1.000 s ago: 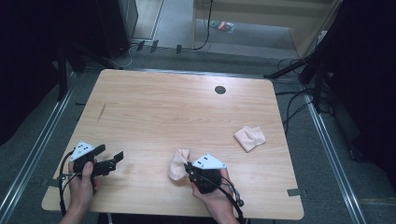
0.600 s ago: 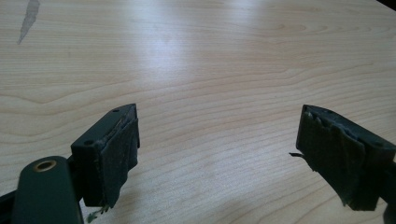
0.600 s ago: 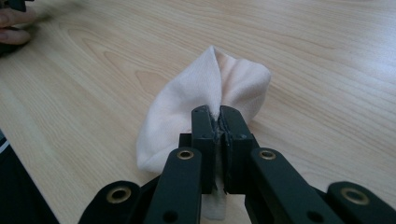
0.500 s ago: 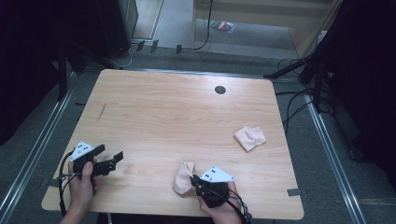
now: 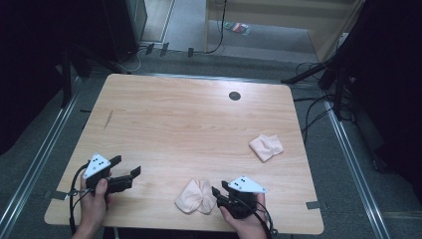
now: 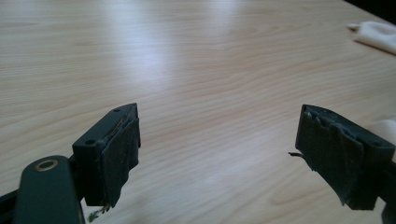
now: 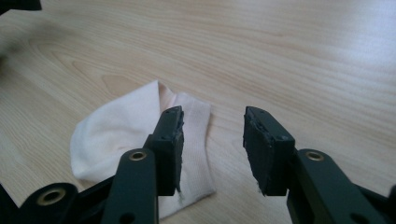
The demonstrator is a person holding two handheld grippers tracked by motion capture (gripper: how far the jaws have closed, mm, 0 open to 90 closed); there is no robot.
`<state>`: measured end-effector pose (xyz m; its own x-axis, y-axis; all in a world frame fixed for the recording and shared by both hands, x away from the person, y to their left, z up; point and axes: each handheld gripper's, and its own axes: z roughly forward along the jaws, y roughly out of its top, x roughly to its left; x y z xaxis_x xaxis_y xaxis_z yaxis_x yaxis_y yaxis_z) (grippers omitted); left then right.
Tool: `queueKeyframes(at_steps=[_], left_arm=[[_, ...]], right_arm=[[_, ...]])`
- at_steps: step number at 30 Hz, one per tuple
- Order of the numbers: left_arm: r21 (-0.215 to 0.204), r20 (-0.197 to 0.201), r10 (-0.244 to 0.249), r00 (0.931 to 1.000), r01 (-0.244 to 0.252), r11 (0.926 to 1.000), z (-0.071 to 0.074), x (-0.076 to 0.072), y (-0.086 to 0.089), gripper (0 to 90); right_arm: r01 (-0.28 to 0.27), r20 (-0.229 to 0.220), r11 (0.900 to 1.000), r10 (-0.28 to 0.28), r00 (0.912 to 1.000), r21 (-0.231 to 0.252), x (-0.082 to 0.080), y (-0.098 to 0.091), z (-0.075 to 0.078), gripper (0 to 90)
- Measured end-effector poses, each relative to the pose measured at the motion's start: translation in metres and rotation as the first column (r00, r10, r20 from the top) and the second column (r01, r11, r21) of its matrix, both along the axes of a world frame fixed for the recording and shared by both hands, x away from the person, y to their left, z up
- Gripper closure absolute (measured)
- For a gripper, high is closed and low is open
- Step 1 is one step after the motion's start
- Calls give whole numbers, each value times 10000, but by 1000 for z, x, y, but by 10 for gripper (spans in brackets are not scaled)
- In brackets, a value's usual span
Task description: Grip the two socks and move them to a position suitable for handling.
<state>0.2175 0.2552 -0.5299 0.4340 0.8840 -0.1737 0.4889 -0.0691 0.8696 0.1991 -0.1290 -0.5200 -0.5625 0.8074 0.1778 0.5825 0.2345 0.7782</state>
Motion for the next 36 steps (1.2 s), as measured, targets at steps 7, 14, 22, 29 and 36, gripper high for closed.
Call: queueKeyframes(at_steps=[7,14,22,29,36], left_arm=[[-663,-192,-1096,9938,1081,9919,5,-8,-39,149],[-629,-510,-2216,9738,2183,9739,9,-23,-79,174],[-671,-485,-3609,9314,3574,9315,6,-42,-117,214],[-217,-1032,-4275,8981,4277,9037,-2,-48,-139,480],[-322,-2099,-4441,8711,4478,8936,-18,-38,-151,596]], right_arm=[[-340,-357,9987,327,9988,-368,-1,11,-12,671],[-363,-412,9966,334,9986,-738,1,14,-19,691],[-525,-532,9946,479,9974,-892,2,15,-24,708],[-525,-478,9940,481,9977,-955,3,14,-26,743],[-591,-400,9944,558,9976,-872,3,13,-28,802]])
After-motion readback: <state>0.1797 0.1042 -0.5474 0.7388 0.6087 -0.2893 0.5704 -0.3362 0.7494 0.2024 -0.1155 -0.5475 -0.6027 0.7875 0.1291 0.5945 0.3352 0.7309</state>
